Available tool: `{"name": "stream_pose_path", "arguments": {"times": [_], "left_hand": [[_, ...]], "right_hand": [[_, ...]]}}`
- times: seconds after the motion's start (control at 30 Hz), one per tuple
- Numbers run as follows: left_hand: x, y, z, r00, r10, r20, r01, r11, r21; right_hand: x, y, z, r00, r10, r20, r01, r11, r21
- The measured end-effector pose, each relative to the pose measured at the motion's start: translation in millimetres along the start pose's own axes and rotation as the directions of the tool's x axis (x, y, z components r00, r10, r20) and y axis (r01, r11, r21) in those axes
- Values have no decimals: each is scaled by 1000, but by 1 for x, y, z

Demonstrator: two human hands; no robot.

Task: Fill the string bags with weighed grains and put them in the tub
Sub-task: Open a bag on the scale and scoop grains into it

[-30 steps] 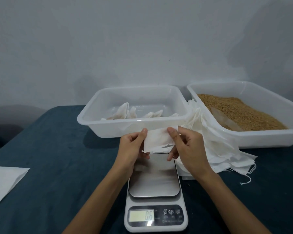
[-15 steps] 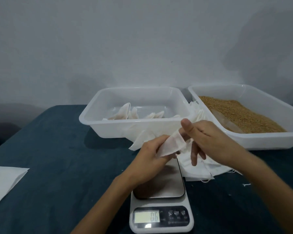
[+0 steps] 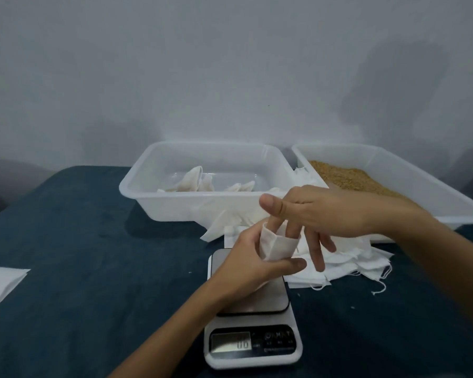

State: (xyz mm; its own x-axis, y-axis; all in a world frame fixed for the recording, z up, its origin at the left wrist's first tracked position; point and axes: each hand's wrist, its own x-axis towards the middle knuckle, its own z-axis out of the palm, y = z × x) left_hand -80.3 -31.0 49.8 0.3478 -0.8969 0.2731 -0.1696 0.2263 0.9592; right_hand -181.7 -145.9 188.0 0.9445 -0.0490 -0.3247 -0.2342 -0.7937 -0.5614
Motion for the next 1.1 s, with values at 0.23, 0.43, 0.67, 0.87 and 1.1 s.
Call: {"name": "stream_pose_path", "arguments": {"times": [0.23, 0.43, 0.67, 0.87, 1.1], "left_hand": [[0, -5, -3, 998, -12, -62, 11, 1000, -6], [1, -4, -4, 993, -32, -110, 27, 999, -46], [2, -2, -5, 985, -25, -168, 15, 998, -61], [2, -4, -7, 983, -22, -184, 12, 998, -59], [2, -3, -10, 980, -38, -197, 27, 998, -57]], "right_hand": [[1, 48, -37, 903, 26, -430, 48, 986, 161], [9, 195, -70, 590, 398, -702, -536, 844, 29], [18, 234, -59, 599, 584, -548, -729, 680, -72], [30, 244, -66, 606, 569, -556, -766, 605, -216], [7, 283, -77, 568, 547, -614, -787, 578, -213]]}}
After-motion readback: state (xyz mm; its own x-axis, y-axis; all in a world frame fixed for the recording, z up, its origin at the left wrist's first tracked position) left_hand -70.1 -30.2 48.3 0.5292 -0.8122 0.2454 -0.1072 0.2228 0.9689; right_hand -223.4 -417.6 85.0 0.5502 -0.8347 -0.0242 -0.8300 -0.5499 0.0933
